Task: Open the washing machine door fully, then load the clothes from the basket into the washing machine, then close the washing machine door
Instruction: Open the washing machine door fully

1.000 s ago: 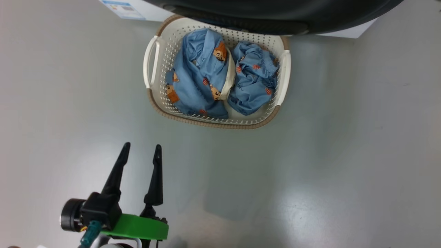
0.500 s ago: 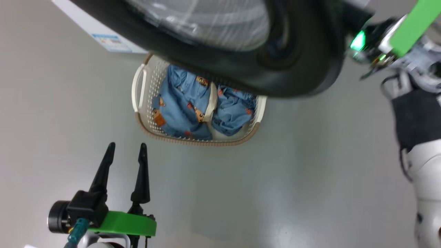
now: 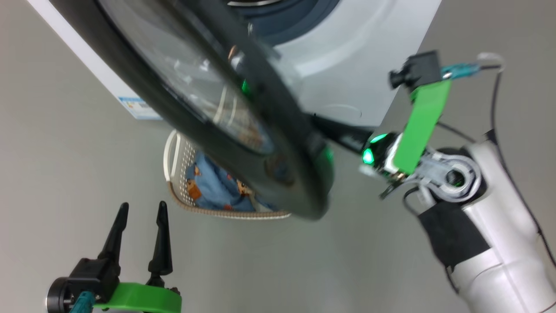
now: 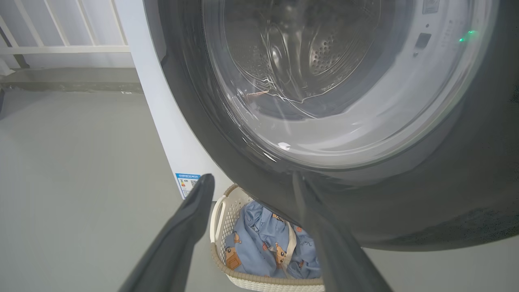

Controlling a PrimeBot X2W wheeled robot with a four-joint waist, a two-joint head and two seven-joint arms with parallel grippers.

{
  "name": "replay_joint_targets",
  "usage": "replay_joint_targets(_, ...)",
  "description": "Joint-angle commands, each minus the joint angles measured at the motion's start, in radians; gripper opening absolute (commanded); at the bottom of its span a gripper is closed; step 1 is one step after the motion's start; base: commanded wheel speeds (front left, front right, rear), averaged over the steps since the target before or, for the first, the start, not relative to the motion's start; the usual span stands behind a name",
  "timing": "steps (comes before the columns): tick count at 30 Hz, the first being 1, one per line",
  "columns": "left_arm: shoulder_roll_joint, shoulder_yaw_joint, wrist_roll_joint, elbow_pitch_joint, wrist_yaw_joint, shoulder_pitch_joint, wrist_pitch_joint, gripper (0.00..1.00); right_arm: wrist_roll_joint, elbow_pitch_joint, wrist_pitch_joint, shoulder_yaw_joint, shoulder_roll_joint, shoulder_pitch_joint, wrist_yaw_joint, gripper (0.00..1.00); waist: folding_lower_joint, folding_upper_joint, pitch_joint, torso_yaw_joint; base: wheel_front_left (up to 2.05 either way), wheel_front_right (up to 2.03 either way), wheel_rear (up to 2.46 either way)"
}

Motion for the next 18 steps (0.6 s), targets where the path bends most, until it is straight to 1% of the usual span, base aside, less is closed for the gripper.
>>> replay_joint_targets(1,0.014,0.038,-0.010,-0.018,-0.007,0.003,-0.006,1.00,0.005,-0.043,-0.006,0.035,0.042,0.024,0.002,0.00,0.0000,-0.0001,-0.055,-0.011,0.00,0.00,0.00)
replay_joint_targets(3,0.014,0.039,-0.012,-0.017,-0.008,0.004,-0.006,1.00,0.007,-0.047,-0.011,0.047,0.050,0.034,0.002,0.00,0.0000,-0.0001,-0.063,-0.009,0.00,0.00,0.00)
replay_joint_targets(9,0.014,0.041,-0.027,-0.017,-0.014,0.005,-0.006,1.00,-0.001,-0.047,-0.053,0.130,0.075,0.078,0.002,0.00,0.0000,-0.0001,-0.099,0.015,0.00,0.00,0.00)
replay_joint_targets(18,0.014,0.025,-0.051,-0.019,-0.011,0.012,-0.006,1.00,0.017,-0.020,-0.125,0.242,0.087,0.113,0.002,0.00,0.0000,-0.0001,-0.125,0.062,0.00,0.00,0.00)
